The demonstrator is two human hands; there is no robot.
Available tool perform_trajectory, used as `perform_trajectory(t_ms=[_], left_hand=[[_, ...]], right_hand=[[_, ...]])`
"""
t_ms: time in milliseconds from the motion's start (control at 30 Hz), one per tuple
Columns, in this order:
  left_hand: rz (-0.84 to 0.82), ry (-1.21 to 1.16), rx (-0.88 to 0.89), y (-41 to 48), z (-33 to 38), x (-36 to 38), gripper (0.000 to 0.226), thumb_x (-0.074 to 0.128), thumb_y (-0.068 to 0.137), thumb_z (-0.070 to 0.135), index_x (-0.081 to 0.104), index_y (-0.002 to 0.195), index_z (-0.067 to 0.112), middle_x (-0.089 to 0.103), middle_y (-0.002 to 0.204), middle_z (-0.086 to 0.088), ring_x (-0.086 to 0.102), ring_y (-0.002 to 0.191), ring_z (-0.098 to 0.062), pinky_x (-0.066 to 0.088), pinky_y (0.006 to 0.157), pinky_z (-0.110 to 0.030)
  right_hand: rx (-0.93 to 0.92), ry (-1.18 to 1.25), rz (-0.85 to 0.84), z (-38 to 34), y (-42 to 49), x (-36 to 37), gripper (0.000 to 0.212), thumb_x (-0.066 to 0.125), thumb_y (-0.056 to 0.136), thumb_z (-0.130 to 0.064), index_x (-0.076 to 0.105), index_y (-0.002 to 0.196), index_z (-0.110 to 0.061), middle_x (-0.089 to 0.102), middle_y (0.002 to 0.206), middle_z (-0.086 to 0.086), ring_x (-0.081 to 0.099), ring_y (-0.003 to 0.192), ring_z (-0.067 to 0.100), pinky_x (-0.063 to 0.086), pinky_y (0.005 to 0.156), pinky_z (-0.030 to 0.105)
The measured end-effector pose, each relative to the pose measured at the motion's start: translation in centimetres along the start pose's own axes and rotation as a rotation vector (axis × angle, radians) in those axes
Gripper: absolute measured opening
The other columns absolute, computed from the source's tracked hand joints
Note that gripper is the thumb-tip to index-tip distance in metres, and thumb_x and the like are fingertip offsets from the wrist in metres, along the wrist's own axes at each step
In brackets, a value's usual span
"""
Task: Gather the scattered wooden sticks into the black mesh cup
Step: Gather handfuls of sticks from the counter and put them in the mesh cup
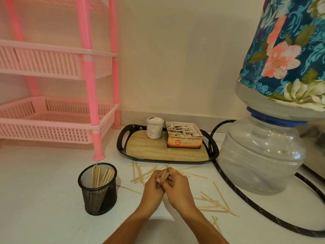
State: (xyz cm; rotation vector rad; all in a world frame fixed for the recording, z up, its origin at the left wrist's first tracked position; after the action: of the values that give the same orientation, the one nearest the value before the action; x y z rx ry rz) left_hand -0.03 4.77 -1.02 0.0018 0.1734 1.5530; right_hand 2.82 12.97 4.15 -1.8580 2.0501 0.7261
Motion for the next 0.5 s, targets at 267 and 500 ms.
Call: perform_trajectory(t_ms=[267,500], left_hand=[[0.002,0.277,0.223,-1.0,4.8,-4.3,0.034,0.069,0.080,0.018,0.045,0.098,0.034,0.054,0.088,0.016,0.053,0.080,0.003,0.042,0.062,-0.008],[0.464,0.329,0.420,-2.1,9.1,-13.4,0.029,0.057,0.081,-0.002,0.053,0.097,0.022,0.057,0.097,0.011,0.053,0.093,-0.005,0.040,0.078,-0.010]], right_hand=[[0.124,0.549,0.050,-1.4,1.4,-1.1,0.006,0.064,0.085,-0.009,0.060,0.085,-0.014,0.070,0.086,0.010,0.069,0.081,0.019,0.058,0.069,0.024],[0.054,0.867,0.001,-5.7,3.3,1.1,0.007,0.062,0.085,-0.007,0.058,0.090,-0.009,0.071,0.088,0.009,0.071,0.070,0.006,0.054,0.057,0.013]])
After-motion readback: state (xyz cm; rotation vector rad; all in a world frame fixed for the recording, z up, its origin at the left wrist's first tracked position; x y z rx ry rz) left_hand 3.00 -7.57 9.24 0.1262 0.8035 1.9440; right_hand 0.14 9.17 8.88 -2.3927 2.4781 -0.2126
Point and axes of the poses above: each hand's wrist, its own y-axis towards the middle knuckle, its own x-axis out of the palm, z = x × y, the point moved 4 cm from there along y, towards the middle knuckle
